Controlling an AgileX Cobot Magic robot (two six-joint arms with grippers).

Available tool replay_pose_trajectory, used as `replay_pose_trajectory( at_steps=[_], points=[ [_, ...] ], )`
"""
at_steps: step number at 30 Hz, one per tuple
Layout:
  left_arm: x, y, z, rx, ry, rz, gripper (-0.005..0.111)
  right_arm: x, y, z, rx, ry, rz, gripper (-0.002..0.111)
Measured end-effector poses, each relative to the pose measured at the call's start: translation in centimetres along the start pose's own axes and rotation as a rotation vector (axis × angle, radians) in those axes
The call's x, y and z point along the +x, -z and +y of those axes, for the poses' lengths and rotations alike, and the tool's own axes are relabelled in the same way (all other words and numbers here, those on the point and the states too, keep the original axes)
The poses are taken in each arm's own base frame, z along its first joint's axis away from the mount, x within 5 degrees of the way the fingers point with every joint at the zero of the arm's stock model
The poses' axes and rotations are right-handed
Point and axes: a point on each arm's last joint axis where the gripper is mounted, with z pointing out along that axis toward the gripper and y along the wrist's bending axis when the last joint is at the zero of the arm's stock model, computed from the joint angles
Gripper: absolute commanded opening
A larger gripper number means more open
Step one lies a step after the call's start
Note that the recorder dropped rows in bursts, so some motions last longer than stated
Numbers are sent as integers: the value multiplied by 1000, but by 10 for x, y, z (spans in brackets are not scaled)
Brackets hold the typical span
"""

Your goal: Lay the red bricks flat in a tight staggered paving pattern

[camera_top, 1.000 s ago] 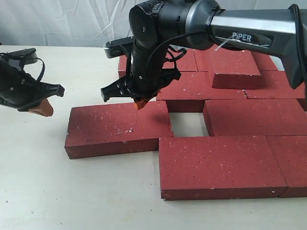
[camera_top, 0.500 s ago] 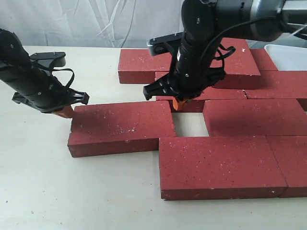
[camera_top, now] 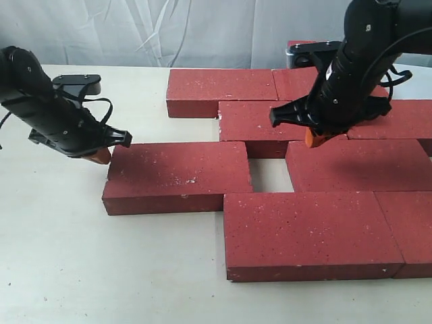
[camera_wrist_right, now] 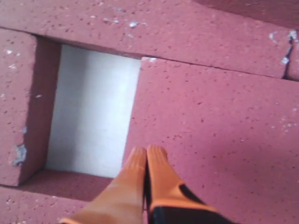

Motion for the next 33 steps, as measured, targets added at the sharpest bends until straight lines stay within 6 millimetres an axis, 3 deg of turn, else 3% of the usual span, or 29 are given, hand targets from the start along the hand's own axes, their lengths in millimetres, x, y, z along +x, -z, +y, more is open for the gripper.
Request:
replay_pose_trajectory(
  at_steps=[9, 17, 33],
  points=[
    [4, -5, 1, 7, 0, 57, 0, -3, 2, -2, -26, -23, -28, -1],
    [7, -14, -18, 41, -5, 63, 0, -3, 2, -2, -27, -18, -30, -1],
    [1, -16, -33, 126, 52, -12, 0, -3, 2, -2, -30, -18, -30, -1]
  ],
)
